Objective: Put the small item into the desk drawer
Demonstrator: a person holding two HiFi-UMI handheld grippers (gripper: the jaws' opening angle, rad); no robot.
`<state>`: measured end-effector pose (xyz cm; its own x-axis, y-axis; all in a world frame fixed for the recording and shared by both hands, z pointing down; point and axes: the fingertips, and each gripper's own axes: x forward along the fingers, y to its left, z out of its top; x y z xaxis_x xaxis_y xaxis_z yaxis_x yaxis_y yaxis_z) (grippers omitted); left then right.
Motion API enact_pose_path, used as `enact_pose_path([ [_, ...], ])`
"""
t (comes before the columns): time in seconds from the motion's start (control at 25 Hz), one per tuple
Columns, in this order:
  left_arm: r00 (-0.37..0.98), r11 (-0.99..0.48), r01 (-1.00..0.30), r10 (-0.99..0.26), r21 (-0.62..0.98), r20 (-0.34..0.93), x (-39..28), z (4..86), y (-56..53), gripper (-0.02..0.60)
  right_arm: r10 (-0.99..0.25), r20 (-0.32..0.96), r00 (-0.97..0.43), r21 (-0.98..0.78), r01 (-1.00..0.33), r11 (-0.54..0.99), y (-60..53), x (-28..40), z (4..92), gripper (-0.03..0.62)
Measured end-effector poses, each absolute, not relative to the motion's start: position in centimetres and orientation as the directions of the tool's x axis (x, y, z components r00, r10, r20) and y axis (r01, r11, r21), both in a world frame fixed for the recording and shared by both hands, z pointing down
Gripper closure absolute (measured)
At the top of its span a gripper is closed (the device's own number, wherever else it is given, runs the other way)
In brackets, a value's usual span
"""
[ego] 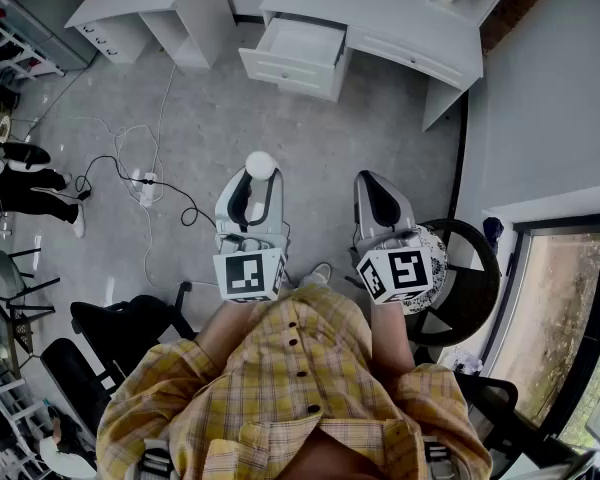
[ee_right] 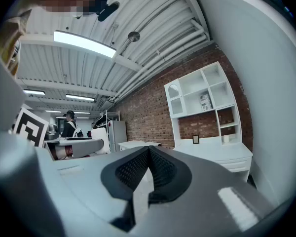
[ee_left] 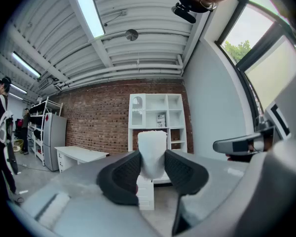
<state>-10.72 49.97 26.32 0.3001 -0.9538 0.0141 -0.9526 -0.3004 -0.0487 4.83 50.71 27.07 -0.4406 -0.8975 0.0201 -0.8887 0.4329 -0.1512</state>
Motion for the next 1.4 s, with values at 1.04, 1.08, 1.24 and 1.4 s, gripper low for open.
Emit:
enact_pose_path([
  [1.04,0.302,-0.303,-0.953,-0.951,0.002,0.067,-5.6,31.4,44.2,0.417,-0.893,0.03,-0.448,-0.134,-0.887,0.441,44.9,9.1,29.5,0.594],
  [1.08,0.302,-0.302,-0.953,-0.951,0.004,0.068,-5.7,31.5,43.3,0.417,-0.896,0.035,-0.444,-0.134,-0.89,0.436,43.9,9.1,29.7,0.594],
  [1.24,0.304,-0.303,-0.953,-0.95,0.017,0.069,-6.3,32.0,38.9,0.417,-0.893,0.045,-0.448,-0.117,-0.89,0.441,39.5,7.9,30.0,0.594],
  [1.4,0.303,-0.301,-0.953,-0.95,0.036,0.074,-7.3,31.8,32.6,0.417,-0.89,0.06,-0.453,-0.085,-0.89,0.447,33.7,6.2,29.5,0.594],
])
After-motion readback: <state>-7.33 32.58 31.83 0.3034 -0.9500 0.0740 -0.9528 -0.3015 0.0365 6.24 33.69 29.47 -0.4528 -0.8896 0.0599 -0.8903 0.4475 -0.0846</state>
